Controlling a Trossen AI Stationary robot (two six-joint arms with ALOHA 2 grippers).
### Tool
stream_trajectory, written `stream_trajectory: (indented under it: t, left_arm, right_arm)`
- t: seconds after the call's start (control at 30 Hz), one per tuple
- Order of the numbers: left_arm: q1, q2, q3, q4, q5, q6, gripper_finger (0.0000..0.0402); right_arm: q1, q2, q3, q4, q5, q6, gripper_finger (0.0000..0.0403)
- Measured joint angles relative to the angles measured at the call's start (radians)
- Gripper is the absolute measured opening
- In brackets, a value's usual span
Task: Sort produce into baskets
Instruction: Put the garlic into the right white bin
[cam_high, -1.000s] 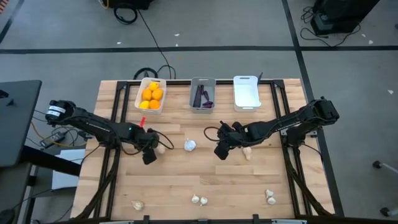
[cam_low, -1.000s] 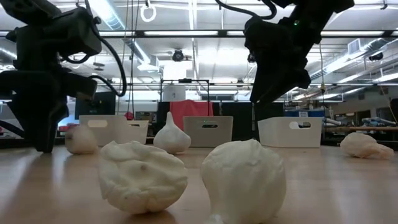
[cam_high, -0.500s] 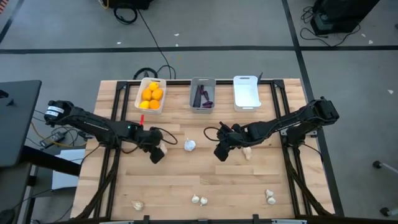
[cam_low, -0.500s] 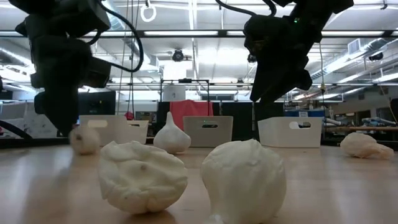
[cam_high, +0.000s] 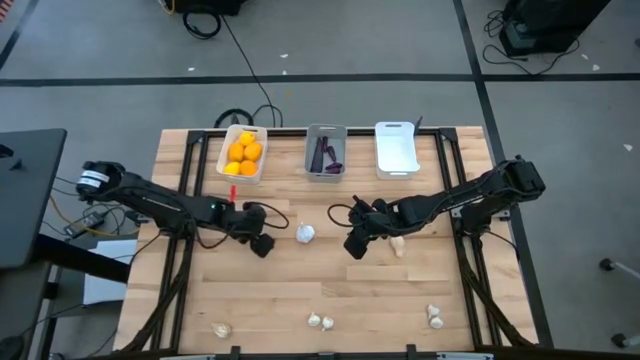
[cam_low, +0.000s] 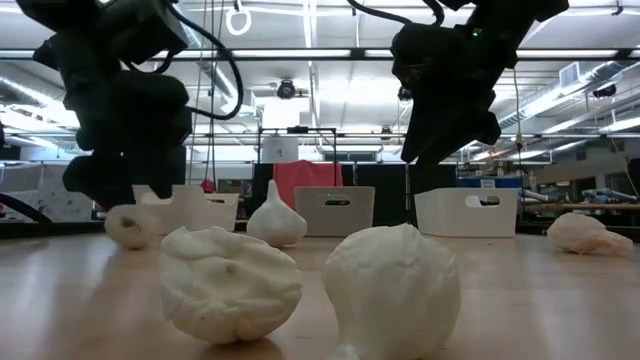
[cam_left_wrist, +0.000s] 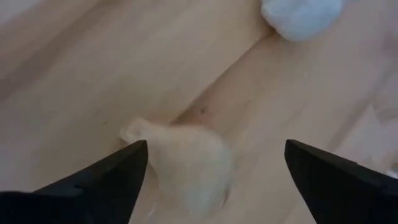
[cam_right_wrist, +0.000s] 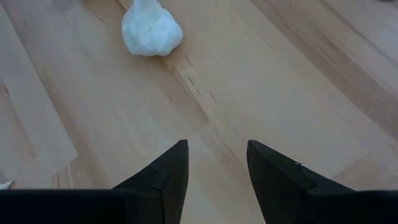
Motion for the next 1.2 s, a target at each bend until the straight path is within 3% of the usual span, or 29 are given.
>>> stream_trajectory:
  t: [0.23,0.53,0.93,1.1,1.2]
  left_arm:
    - [0.001,0.081,0.001,-0.015,0.022,-0.124,0.036]
    - [0.002,0.114,0.005,-0.038,0.048,-0.147,0.0322]
    - [0.001,0.098,0.019,-0.056,0.115,-0.174,0.0177]
    - [0.001,0.091,0.083,0.035,0.123,-0.078,0.0134]
    - [0.0,0.091,0.119,0.159,0.119,0.059,0.0131]
  right_arm:
    - [0.0,0.0,0.0,0.012,-0.002,0.01,0.0174]
    - [0.001,0.0,0.0,0.014,-0.006,0.011,0.0174]
    - [0.001,0.0,0.0,0.034,0.02,-0.047,0.0174]
    - [-0.011,0.0,0.0,0.127,-0.049,-0.063,0.0174]
    - [-0.037,0.0,0.0,0.242,-0.118,0.05,0.0174]
